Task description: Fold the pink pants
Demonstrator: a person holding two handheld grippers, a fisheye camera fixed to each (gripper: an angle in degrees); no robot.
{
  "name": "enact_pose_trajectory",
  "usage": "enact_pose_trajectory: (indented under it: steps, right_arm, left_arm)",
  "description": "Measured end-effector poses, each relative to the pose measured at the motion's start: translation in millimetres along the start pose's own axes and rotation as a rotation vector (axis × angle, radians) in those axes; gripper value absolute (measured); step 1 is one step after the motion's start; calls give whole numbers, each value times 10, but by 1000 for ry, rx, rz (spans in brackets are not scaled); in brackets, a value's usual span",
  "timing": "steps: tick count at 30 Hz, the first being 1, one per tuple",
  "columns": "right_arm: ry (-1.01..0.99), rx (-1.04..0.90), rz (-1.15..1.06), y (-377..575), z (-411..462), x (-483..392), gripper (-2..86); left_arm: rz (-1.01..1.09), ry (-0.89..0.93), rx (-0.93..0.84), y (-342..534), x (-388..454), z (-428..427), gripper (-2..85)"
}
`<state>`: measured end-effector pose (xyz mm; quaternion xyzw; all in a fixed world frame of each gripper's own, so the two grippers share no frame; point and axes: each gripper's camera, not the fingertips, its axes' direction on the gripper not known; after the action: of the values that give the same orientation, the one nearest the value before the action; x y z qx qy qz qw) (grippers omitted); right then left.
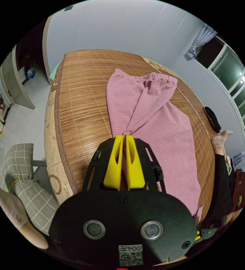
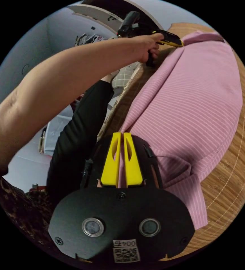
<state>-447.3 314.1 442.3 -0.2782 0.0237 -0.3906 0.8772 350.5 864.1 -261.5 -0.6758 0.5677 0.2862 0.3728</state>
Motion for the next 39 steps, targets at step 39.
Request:
enact_pose_trajectory:
  steps: [39]
  right_arm:
    - [502, -43, 139, 939, -719, -467, 97]
  left_arm:
    - [-52, 106, 181, 2002, 1387, -1426, 126]
